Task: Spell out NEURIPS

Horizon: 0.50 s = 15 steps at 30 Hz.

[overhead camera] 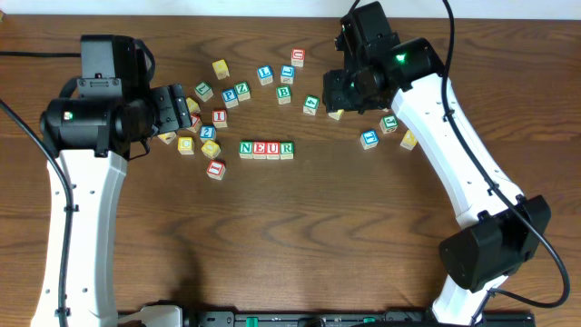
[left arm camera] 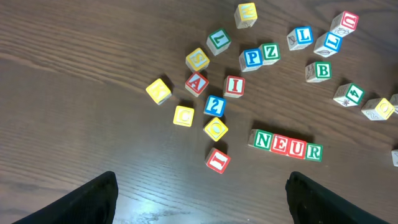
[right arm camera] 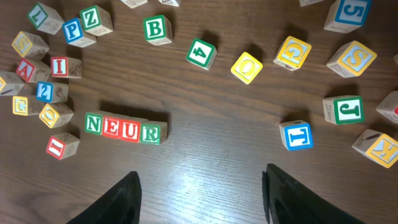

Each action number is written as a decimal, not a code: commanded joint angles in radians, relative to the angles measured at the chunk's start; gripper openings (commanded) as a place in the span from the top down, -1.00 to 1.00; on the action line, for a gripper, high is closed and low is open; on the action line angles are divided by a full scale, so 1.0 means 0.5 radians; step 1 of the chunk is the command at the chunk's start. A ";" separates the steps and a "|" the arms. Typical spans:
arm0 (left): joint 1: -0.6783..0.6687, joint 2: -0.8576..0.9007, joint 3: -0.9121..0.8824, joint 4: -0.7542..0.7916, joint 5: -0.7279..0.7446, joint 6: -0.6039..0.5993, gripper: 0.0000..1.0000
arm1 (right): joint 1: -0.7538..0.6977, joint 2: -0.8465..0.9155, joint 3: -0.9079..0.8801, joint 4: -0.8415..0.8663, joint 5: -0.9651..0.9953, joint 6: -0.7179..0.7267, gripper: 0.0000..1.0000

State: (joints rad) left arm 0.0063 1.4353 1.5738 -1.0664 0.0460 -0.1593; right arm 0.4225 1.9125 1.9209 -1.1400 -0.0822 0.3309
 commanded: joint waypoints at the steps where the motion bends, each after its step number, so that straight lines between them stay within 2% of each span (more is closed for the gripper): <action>1: 0.008 0.002 0.036 -0.005 -0.019 0.012 -0.70 | -0.015 -0.014 0.020 -0.003 0.002 -0.014 -0.20; 15: 0.008 0.003 0.028 -0.006 -0.019 0.011 -0.70 | -0.011 -0.014 0.019 -0.017 0.003 -0.014 -0.29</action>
State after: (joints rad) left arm 0.0063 1.4353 1.5738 -1.0664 0.0460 -0.1593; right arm 0.4229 1.9125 1.9209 -1.1450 -0.0822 0.3309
